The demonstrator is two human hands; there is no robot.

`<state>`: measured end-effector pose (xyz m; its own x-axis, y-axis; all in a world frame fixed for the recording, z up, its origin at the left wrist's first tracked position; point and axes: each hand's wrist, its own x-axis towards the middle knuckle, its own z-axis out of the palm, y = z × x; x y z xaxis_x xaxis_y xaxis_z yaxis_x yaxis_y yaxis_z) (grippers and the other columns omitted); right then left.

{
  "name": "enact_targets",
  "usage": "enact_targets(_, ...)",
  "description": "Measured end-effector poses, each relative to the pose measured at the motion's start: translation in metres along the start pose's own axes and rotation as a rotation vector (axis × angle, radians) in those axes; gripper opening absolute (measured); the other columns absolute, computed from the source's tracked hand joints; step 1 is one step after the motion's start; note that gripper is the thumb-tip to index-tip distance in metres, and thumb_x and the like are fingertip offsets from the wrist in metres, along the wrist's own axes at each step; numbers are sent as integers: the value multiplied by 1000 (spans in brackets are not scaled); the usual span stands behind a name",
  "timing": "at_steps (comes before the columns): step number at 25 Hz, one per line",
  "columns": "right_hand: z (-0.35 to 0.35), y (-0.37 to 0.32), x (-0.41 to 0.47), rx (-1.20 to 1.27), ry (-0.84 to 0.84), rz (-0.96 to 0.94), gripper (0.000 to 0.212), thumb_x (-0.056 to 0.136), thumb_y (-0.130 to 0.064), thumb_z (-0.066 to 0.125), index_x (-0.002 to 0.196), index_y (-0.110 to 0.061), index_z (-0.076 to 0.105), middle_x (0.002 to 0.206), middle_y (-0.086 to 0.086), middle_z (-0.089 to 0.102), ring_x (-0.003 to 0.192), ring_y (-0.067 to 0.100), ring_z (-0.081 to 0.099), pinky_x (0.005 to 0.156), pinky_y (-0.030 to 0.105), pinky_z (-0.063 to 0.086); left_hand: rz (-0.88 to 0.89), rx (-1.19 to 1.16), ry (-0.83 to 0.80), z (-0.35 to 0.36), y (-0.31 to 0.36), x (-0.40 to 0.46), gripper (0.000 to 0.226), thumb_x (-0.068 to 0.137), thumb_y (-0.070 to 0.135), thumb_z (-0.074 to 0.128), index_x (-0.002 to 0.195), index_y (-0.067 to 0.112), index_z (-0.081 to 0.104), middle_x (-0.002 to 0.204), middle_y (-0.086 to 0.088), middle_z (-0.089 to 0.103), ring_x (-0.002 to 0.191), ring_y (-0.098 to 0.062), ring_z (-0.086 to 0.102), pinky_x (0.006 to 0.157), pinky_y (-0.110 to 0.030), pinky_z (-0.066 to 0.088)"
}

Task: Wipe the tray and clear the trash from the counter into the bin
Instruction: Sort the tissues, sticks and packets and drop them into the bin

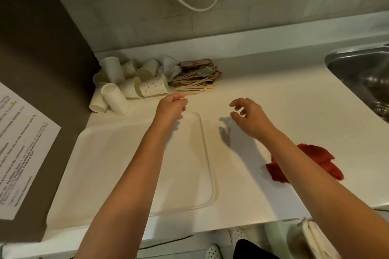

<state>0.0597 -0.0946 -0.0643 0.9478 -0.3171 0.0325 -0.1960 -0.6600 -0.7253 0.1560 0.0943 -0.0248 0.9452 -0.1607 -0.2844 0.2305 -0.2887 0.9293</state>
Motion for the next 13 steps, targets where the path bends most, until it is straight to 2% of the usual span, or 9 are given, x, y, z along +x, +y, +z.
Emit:
enact_targets(3,3,-2,29,-80,-29,-18,30,93,-20,52,122,-14,55,115,5,52,91,16,51,79,25,39,71,108,112,-5,-7,28,22,86,11,55,105,21,62,105,-2,63,88,-14,56,67,-21,45)
enact_targets(6,6,-3,59,-159,-79,-42,32,94,-20,50,125,-14,54,124,7,51,101,22,55,84,27,42,137,320,178,-4,-16,54,27,86,11,55,111,18,65,114,-2,63,97,-15,57,81,-22,43)
enact_targets(10,14,-7,107,-277,-112,-128,34,94,-21,48,127,-14,53,133,7,47,115,25,50,95,32,41,183,573,156,4,-24,93,29,88,11,56,117,16,63,124,-6,59,111,-22,56,92,-26,42)
enact_targets(13,26,-11,144,-444,-116,-234,38,92,-23,49,129,-16,51,136,8,46,120,28,46,97,37,43,245,669,123,11,-29,112,37,88,9,55,124,17,58,130,-7,54,116,-22,54,98,-30,43)
